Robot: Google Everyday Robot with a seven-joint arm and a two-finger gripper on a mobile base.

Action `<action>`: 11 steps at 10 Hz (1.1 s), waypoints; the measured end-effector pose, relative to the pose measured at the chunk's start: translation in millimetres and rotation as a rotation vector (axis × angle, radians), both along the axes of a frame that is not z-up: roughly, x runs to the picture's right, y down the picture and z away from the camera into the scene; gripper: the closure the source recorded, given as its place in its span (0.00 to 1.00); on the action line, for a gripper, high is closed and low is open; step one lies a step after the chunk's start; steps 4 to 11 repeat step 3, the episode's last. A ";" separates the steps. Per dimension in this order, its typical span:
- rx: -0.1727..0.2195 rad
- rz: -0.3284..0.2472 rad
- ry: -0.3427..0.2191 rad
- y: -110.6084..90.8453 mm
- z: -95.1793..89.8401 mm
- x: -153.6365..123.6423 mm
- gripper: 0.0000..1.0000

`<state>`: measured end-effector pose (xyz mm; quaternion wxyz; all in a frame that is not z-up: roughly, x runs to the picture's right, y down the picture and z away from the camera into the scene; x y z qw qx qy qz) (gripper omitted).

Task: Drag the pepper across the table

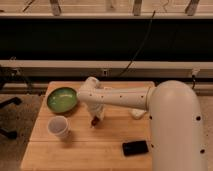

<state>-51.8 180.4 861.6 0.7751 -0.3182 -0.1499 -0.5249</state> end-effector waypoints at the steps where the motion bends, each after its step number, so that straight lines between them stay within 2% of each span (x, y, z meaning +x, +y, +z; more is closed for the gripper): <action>1: -0.015 -0.012 -0.011 4.1 0.5 -10.0 1.00; 3: -0.036 -0.023 -0.027 11.4 0.1 -16.3 1.00; 11: -0.036 -0.023 -0.027 11.4 0.1 -16.3 1.00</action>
